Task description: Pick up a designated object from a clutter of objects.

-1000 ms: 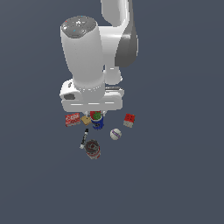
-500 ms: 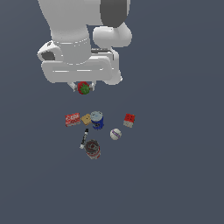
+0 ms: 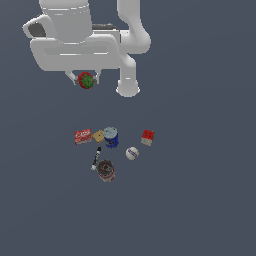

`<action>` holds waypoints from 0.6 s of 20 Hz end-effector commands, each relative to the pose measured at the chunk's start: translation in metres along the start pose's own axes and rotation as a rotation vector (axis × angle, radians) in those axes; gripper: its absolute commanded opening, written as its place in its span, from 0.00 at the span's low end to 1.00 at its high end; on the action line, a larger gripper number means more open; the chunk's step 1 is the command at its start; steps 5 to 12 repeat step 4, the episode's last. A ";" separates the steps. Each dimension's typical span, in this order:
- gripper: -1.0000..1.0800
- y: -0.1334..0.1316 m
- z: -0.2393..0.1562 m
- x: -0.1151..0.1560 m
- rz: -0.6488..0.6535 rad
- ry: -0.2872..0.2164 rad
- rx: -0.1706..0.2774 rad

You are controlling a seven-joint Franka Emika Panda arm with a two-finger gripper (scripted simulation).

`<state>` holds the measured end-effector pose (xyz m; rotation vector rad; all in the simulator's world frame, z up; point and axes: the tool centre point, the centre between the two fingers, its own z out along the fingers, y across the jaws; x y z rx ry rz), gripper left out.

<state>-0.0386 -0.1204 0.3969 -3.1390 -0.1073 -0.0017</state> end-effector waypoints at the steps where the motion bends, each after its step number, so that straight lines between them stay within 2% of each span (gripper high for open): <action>1: 0.00 0.002 -0.006 -0.002 -0.001 -0.001 0.000; 12: 0.00 0.003 -0.007 -0.002 -0.001 -0.001 -0.001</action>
